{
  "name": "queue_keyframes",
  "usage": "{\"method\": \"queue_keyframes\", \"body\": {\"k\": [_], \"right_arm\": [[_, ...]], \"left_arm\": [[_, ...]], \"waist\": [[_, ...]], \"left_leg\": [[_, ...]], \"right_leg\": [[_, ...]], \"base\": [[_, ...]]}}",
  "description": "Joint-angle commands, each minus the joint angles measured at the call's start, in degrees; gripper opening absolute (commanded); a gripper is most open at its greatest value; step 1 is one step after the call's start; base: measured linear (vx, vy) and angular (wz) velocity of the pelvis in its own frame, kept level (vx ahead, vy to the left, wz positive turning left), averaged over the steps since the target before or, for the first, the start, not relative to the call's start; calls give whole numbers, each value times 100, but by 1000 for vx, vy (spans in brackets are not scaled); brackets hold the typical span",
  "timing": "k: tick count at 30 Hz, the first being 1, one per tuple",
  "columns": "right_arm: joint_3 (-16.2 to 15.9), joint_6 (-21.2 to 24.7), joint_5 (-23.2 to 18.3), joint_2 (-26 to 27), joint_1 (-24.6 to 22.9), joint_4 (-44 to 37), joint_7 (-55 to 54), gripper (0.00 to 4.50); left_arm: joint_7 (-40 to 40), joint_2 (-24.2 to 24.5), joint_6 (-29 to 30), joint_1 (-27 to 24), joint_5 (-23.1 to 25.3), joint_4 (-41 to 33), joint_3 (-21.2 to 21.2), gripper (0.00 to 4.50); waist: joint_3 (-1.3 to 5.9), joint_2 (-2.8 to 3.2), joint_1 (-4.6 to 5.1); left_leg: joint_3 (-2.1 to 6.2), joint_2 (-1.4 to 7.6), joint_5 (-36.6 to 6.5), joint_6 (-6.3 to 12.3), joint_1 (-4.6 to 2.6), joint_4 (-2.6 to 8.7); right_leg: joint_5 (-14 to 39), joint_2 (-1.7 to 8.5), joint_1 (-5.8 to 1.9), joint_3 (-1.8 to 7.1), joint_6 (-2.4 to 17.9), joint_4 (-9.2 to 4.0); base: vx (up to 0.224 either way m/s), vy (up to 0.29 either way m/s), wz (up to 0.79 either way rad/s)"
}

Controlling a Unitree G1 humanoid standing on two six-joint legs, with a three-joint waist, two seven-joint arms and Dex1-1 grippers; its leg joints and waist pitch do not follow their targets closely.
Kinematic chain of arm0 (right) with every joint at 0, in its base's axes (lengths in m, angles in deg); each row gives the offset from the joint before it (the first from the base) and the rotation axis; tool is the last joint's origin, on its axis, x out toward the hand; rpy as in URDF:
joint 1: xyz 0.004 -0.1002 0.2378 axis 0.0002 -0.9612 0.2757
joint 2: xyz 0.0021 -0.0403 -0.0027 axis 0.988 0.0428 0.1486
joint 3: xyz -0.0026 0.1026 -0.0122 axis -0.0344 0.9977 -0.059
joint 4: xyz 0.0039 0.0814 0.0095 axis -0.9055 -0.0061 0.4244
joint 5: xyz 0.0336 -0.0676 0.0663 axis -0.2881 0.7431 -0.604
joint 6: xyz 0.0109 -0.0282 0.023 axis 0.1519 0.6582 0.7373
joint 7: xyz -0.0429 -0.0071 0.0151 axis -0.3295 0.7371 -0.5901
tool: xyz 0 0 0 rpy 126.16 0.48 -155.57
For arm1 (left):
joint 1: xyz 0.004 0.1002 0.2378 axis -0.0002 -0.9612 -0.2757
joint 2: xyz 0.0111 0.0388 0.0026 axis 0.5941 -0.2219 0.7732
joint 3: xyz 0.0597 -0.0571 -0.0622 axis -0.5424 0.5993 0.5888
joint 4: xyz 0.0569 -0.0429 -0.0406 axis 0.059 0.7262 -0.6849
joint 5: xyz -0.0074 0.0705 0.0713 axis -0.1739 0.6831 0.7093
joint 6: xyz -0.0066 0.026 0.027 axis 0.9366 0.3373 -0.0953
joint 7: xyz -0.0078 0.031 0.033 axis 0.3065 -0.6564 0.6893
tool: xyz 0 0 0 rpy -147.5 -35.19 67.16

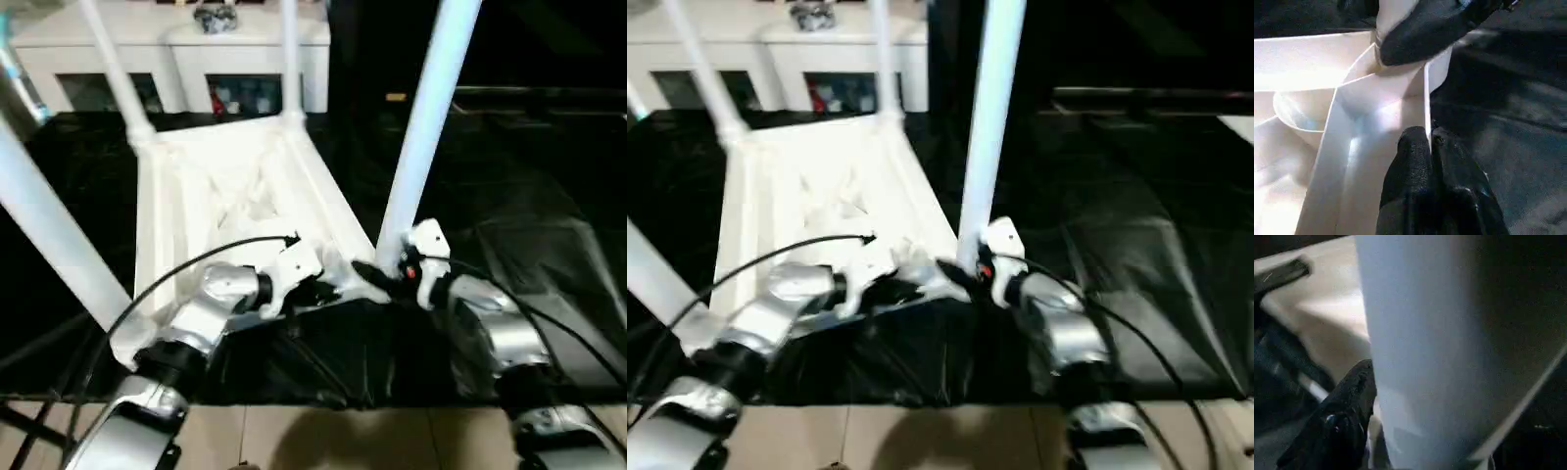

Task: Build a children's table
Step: Rotate leg to tighten

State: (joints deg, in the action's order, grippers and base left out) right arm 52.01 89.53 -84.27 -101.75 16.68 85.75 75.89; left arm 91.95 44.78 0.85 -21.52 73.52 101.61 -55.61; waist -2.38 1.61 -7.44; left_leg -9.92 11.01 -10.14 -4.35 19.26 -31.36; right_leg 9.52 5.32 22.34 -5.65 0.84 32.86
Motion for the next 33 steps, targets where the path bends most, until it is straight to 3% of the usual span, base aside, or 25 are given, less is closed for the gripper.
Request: {"method": "queue_keyframes", "body": {"k": [1, 3, 4, 7, 14, 17, 20, 24, 33], "right_arm": [[-521, 93, 94, 70, -189, 48, 510, 315], [-612, 36, 29, -182, -301, -199, 1103, 315], [-641, 35, 11, -241, -327, -267, 1234, 315], [-782, 34, -92, -492, -417, -550, 1775, 315], [-916, -27, -276, -655, -400, -808, 2404, 315], [-935, -13, -299, -664, -406, -861, 2497, 315], [-996, 38, -338, -686, -412, -921, 2607, 282], [-1039, 61, -337, -679, -442, -954, 2646, 269], [-948, -5, -357, -536, -560, -977, 2390, 266]], "left_arm": [[352, -124, -225, 55, -292, -326, -153, 0], [620, -3, -251, 54, -371, -337, -160, 0], [690, 22, -236, 57, -389, -339, -162, 0], [952, 135, -247, 83, -454, -313, -179, 0], [1305, 249, -290, 210, -520, -158, -180, 0], [1358, 263, -301, 232, -518, -131, -185, 0], [1429, 296, -334, 260, -531, -81, -191, 0], [1439, 294, -371, 280, -514, -23, -167, 0], [1140, 192, -428, 254, -495, 41, -66, 0]], "waist": [[312, -68, -24], [392, -72, -133], [384, -92, -141], [367, -56, -181], [323, -62, -218], [336, -65, -228], [361, -81, -245], [372, -82, -257], [358, -72, -265]], "left_leg": [[26, 227, -1411, 413, 64, 329], [17, 221, -672, 623, 110, 227], [8, 221, -500, 743, 135, 201], [17, 231, -581, 809, 128, 199], [33, 263, -1265, 488, 87, 258], [33, 265, -1171, 470, 90, 249], [33, 249, -898, 541, 116, 215], [29, 247, -740, 619, 123, 191], [37, 251, -986, 500, 112, 209]], "right_leg": [[1619, 402, -262, 316, 1103, -384], [631, 370, -281, 300, 1212, -228], [259, 349, -263, 293, 1310, -195], [407, 350, -258, 273, 1349, -207], [1450, 380, -237, 294, 1158, -309], [1378, 387, -237, 305, 1155, -293], [1048, 379, -254, 297, 1193, -239], [804, 373, -253, 289, 1267, -210], [1197, 380, -246, 293, 1153, -252]], "base": [[0, 0, 0], [0, 0, 0], [0, 0, 0], [0, 0, 0], [0, 0, 0], [0, 0, 0], [0, 0, 0], [0, 0, 0], [0, 0, 0]]}}
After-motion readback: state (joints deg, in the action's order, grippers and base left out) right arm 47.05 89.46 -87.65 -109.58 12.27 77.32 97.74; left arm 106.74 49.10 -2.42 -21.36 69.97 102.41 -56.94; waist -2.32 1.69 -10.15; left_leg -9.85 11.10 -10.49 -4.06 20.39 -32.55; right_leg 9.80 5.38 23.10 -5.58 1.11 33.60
